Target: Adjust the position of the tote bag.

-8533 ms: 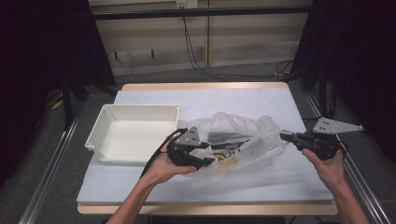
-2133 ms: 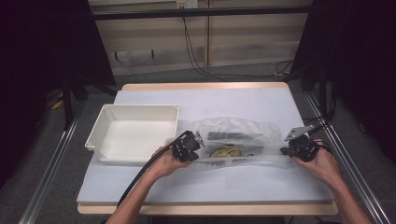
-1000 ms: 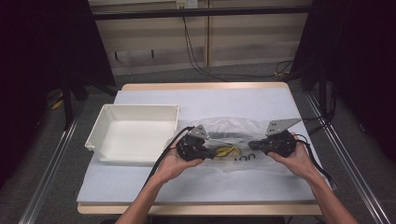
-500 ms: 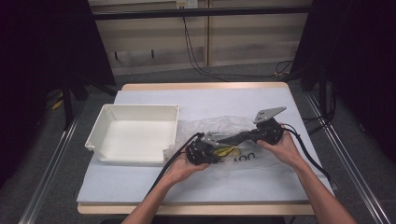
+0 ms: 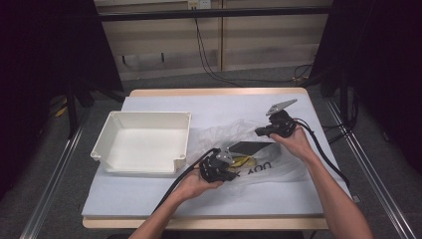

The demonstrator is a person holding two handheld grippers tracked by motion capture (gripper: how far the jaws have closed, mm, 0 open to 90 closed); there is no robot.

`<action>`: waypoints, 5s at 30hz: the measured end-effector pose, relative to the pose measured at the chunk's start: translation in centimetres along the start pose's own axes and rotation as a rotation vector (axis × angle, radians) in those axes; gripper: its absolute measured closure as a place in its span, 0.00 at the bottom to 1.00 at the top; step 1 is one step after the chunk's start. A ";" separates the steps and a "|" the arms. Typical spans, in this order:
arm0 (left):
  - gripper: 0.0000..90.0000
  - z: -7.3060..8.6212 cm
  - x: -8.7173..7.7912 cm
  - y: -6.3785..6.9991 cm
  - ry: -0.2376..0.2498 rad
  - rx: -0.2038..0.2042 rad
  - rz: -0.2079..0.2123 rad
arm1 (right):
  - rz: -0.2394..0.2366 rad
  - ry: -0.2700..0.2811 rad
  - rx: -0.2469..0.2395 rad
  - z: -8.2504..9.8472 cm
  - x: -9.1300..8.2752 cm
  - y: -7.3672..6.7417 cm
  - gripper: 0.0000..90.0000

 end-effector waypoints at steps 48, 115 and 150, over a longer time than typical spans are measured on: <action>0.95 0.8 -1.8 2.5 0.104 0.027 0.092 | 0.083 0.049 0.095 0.7 1.8 2.9 0.88; 0.97 -3.6 -6.9 -7.6 -0.051 -0.078 -0.204 | -0.051 0.110 -0.053 6.4 -7.3 -5.6 0.99; 0.93 -2.9 -6.4 -8.4 -0.107 -0.088 -0.215 | 0.007 0.033 0.009 12.6 -7.9 -5.5 0.93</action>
Point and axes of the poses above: each handheld gripper's, and its own axes: x roughly forward along the jaws, z roughly out of its underside, y roughly to its right, the point moved 7 cm from there along x, roughly forward along the jaws, and after that the axes turned 12 degrees about z, right-handed, at the moved point
